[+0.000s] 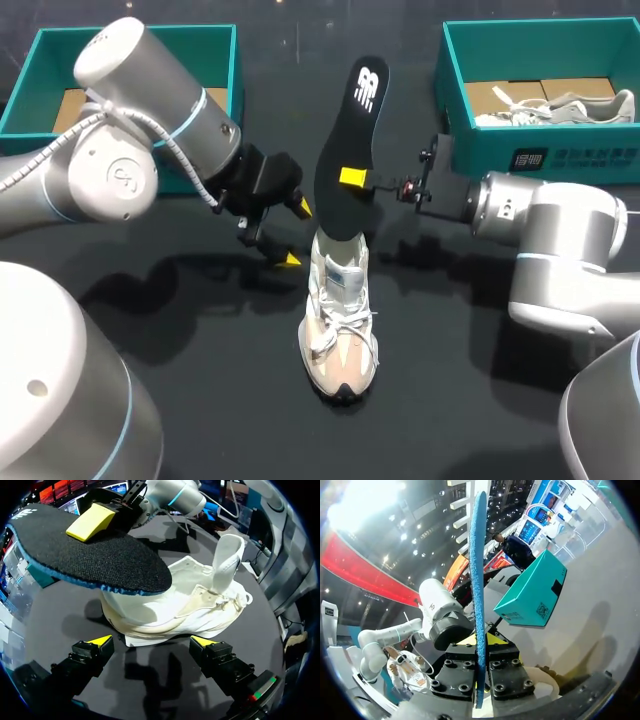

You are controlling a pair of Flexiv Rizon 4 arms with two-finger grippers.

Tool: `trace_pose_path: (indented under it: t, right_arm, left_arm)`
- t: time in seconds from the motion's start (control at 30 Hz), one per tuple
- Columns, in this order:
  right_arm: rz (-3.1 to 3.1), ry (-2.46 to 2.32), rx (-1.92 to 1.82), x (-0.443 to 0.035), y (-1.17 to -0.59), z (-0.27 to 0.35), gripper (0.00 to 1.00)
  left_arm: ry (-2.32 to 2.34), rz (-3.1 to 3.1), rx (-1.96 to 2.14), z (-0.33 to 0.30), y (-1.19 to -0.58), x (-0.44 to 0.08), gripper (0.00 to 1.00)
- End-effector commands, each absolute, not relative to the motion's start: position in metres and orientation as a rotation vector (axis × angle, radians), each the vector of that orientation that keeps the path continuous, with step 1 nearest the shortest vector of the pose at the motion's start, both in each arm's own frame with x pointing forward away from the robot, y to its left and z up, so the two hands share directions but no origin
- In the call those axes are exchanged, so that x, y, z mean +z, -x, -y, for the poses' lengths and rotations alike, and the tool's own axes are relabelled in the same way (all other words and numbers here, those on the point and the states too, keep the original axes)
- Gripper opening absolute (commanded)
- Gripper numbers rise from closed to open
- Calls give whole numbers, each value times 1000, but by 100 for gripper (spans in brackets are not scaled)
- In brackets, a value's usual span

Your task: Take the shoe out of the shoebox, open the shoe tongue, remove and reinsert the insole, then place the shoe into the shoebox

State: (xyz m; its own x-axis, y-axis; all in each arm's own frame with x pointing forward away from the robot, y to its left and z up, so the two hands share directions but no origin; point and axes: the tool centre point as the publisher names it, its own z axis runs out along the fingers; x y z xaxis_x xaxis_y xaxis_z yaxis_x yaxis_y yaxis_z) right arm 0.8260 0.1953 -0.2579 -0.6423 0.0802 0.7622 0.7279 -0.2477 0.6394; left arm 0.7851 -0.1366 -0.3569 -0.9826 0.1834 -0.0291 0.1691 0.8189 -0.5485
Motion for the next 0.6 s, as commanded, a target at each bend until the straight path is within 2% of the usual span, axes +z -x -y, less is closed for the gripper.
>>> trace_pose_path:
  t: [0.03,0.6]
  right_arm:
    - [1567,982,-1941,-258,-825,-197,0]
    - [1563,972,-1999,-263,-827,-201,0]
  left_arm:
    - [288,2975,895,136,-784,-357,100]
    - [303,2998,888,135,-782,-357,100]
